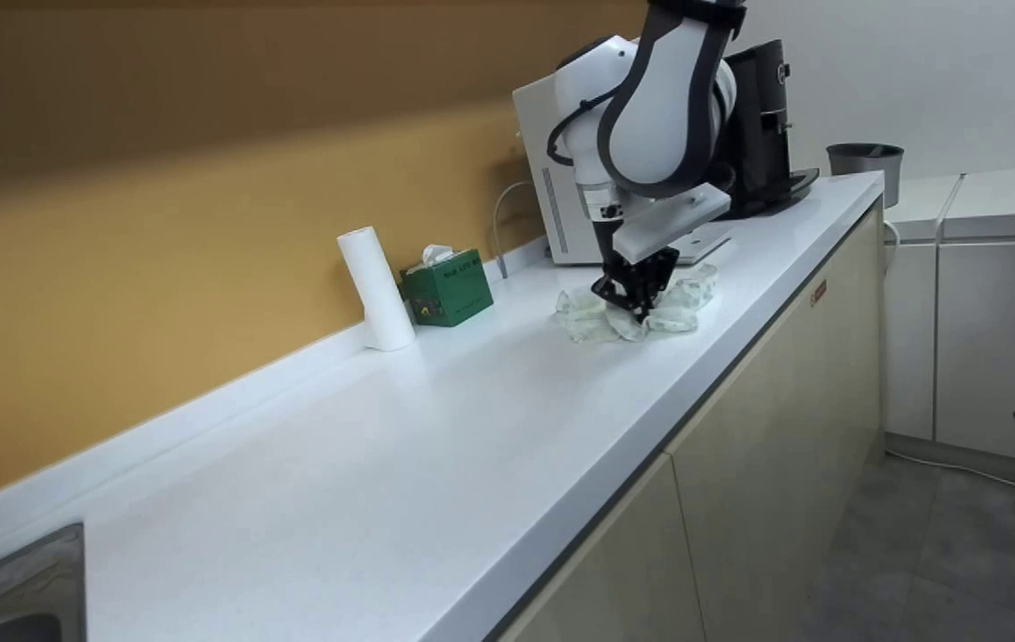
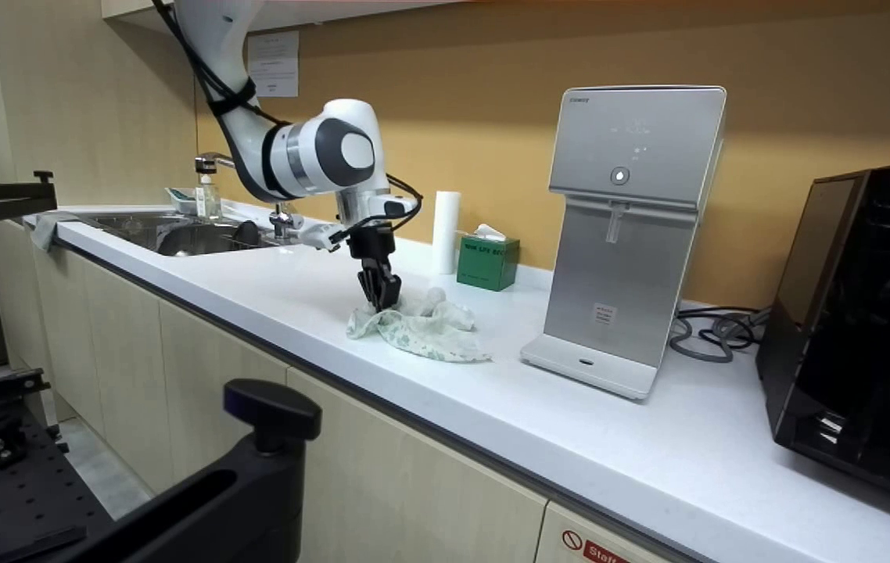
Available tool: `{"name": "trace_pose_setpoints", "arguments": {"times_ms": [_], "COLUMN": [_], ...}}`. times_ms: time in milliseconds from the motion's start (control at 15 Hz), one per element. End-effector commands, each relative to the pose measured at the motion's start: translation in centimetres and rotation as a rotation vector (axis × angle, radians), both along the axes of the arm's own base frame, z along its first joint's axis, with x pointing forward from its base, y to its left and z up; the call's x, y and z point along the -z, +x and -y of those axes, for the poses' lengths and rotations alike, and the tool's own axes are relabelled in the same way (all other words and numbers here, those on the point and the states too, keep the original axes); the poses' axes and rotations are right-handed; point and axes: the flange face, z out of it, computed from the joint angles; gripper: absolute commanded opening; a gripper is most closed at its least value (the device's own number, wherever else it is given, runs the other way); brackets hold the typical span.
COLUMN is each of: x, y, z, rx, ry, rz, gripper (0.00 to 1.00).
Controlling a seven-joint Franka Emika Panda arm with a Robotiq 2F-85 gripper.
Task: Use the towel to wipe the counter.
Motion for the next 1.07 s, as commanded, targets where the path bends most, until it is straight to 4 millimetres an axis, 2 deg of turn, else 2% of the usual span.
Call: {"name": "trace_pose_setpoints", "arguments": {"times_ms": [0,200,667,1000], "x": [4.6,5.2,5.1,5.3], "y": [4.1,7.1,13.4,17.3], "z": [-3.7,-6.4,-12.7,-16.3], "rx": [-0.071,-0.15,-0.346,-0.441], "ry": [0.032,0.047,0.1,0.115], "rz": [-0.006,0.012,0.062,0.082], "gripper": [0.01,0.01,0.01,0.01]}}
